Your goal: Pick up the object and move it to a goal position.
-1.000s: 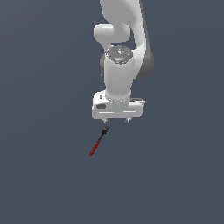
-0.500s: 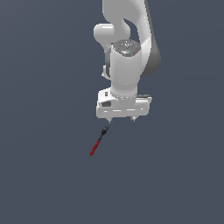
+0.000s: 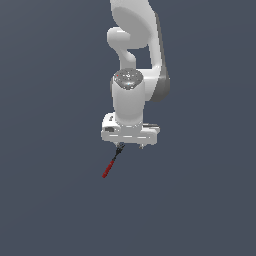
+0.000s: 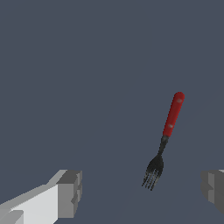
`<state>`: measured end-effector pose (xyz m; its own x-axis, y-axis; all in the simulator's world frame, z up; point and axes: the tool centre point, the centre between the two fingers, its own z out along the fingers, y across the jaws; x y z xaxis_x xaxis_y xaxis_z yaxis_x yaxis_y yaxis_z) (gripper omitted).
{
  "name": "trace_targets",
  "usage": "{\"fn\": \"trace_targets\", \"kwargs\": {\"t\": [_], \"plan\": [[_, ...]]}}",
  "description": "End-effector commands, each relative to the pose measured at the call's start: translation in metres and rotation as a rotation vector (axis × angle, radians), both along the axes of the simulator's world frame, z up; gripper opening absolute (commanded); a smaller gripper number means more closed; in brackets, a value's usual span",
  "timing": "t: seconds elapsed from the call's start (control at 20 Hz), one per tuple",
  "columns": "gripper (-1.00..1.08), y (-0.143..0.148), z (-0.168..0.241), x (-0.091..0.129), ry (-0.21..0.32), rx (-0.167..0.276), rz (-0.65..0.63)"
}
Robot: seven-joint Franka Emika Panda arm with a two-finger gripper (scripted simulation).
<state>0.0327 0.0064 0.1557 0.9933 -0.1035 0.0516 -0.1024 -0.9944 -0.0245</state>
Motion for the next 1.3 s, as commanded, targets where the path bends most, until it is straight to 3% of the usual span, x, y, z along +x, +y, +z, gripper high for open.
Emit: {"fn": "trace_targets", "kwargs": {"t": [0.0, 0.55, 1.25], "plan": [[1.00, -0.017, -0.022, 0.000, 0.014, 0.002, -0.078], [1.00, -0.071, -0.094, -0.007, 0.054, -0.008, -0.328], [1.00, -0.075, -0.126, -0.010, 0.057, -0.009, -0.344]]}}
